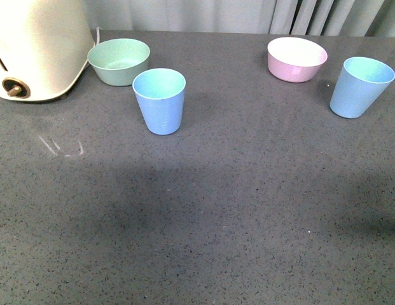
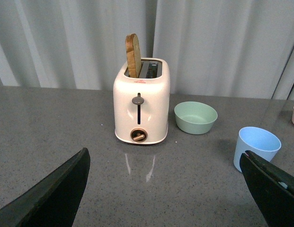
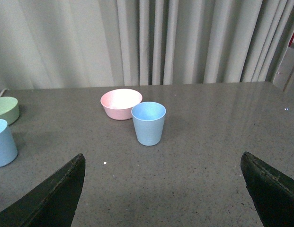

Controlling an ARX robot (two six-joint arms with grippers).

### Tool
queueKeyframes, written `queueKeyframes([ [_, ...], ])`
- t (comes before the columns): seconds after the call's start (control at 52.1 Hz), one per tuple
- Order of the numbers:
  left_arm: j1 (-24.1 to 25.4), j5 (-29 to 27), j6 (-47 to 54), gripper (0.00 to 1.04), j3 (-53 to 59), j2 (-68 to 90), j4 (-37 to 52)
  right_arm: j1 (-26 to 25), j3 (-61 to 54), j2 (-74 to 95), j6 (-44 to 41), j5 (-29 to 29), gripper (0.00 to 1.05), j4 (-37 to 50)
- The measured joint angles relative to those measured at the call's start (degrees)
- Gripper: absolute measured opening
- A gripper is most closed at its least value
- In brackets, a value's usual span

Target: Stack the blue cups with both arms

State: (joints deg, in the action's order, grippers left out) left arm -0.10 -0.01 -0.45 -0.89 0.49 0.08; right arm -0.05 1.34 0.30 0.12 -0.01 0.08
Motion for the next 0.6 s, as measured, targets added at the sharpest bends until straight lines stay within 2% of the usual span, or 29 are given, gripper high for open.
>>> queueKeyframes([
  [0.595,0.0,0.0,0.0,0.96,0.0,0.0,0.0,0.0,0.0,0.0,0.0,0.0,0.96,0.0],
])
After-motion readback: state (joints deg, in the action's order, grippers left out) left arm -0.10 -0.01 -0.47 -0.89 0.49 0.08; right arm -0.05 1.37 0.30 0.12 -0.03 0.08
